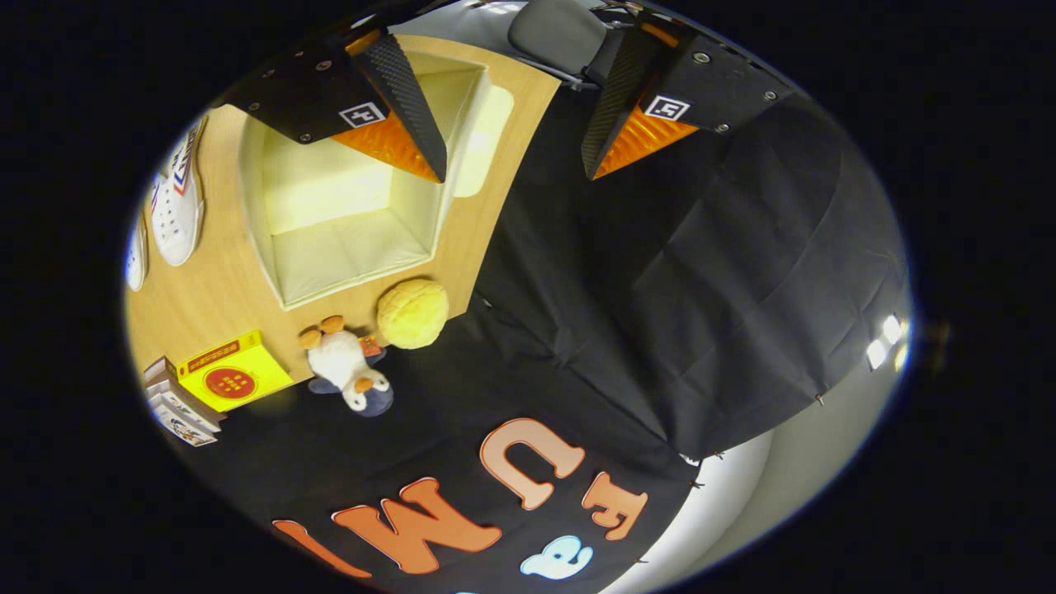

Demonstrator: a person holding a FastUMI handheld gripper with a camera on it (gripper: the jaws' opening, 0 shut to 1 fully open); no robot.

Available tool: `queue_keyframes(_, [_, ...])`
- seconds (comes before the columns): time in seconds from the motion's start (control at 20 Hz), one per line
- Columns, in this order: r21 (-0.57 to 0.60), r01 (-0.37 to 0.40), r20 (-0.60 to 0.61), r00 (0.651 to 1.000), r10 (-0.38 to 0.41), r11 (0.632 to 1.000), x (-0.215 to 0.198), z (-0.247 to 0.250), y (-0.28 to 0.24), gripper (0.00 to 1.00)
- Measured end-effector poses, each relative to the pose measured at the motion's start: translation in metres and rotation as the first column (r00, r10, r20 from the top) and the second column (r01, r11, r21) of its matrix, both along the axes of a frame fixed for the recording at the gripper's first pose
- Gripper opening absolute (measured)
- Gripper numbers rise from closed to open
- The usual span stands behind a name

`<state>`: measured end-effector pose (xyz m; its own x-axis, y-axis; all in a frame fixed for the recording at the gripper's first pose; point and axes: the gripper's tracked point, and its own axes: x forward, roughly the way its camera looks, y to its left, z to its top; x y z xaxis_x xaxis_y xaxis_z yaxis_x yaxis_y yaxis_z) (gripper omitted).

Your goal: Open the storage box then place both shoes into the box .Put the left shoe in first, then the right shoe, with the right side of both shoes facing outward in a uniform manner.

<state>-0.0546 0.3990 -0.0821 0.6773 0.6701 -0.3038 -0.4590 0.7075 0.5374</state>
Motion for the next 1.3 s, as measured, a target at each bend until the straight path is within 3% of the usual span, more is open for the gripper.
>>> queue_keyframes(0.4, [-0.145, 0.241, 0.084, 0.969, -0.231, 0.96, 0.032, -0.017, -0.121, 0.98])
queue_keyframes(0.6, [-0.22, 0.361, 0.153, 0.93, -0.333, 0.906, 0.045, -0.025, -0.186, 0.98])
queue_keyframes(0.8, [-0.335, 0.445, 0.176, 0.896, -0.409, 0.831, 0.052, -0.055, -0.251, 0.98])
queue_keyframes(1.05, [-0.425, 0.469, 0.148, 0.88, -0.451, 0.774, 0.052, -0.098, -0.301, 0.96])
queue_keyframes(1.3, [-0.516, 0.415, 0.103, 0.898, -0.427, 0.749, 0.053, -0.139, -0.323, 0.76])
